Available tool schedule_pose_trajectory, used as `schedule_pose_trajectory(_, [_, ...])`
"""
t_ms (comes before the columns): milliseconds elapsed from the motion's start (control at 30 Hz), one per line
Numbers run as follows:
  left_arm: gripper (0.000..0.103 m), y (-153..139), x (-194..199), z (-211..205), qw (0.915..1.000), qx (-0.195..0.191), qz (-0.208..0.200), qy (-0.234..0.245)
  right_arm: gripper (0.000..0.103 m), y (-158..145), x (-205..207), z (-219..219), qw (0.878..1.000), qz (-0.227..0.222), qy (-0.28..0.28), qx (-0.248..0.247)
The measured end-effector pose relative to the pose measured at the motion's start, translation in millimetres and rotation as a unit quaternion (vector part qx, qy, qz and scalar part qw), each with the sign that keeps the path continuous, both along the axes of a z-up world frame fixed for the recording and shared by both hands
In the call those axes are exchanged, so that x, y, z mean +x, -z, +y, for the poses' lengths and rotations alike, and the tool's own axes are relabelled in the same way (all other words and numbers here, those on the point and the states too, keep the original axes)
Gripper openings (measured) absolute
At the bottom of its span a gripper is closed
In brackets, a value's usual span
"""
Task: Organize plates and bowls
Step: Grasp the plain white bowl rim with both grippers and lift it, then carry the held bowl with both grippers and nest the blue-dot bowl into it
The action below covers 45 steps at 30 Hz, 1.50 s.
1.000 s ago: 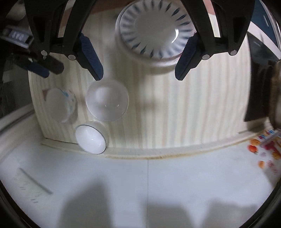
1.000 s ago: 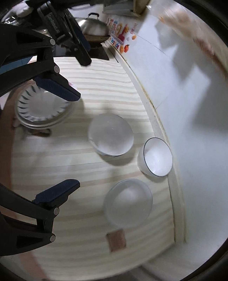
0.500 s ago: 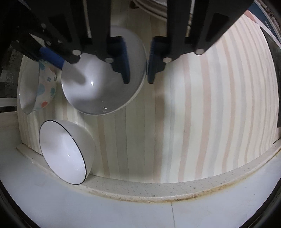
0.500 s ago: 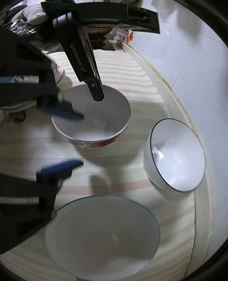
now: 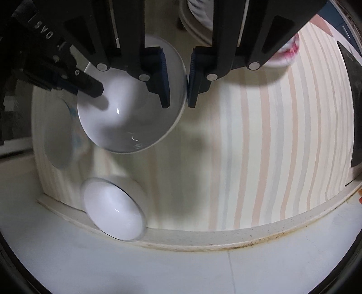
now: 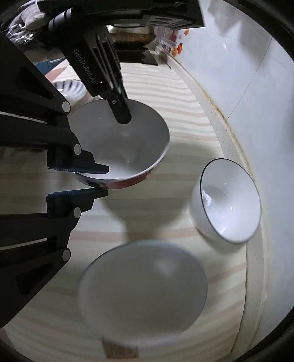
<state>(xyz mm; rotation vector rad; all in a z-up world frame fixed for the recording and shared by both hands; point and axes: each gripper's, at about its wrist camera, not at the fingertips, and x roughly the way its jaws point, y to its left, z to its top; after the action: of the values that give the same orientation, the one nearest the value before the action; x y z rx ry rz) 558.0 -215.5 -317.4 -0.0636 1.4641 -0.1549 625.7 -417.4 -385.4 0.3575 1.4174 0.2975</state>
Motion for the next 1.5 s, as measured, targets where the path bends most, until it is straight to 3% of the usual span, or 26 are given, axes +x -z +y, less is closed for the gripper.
schedule_pose_trajectory(233, [0.014,-11,-54,-23,0.9991,-0.019,0.012,0.037,0.015,-21,-62,-36,1.000,0.008,0.002,-0.004])
schedule_pose_trajectory(600, [0.014,21,-99,-40,0.9959,0.000,0.051,0.075,0.015,8,-127,-73,0.999,0.050,0.020,-0.005])
schedule_pose_trajectory(867, [0.014,33,-101,-50,0.9943,0.007,0.068,0.082,0.015,25,-136,-83,0.997,0.072,0.018,-0.008])
schedule_pose_trajectory(1333, [0.014,39,-98,-77,0.9942,0.026,0.055,0.088,0.015,31,-127,-89,0.997,0.080,0.020,-0.002])
schedule_pose_trajectory(1433, [0.014,36,-97,-79,0.9943,0.030,0.061,0.082,0.015,33,-125,-92,0.996,0.084,0.024,0.010])
schedule_pose_trajectory(1500, [0.015,14,-95,-76,0.9961,0.030,0.037,0.073,0.015,30,-122,-102,0.995,0.087,0.036,0.029])
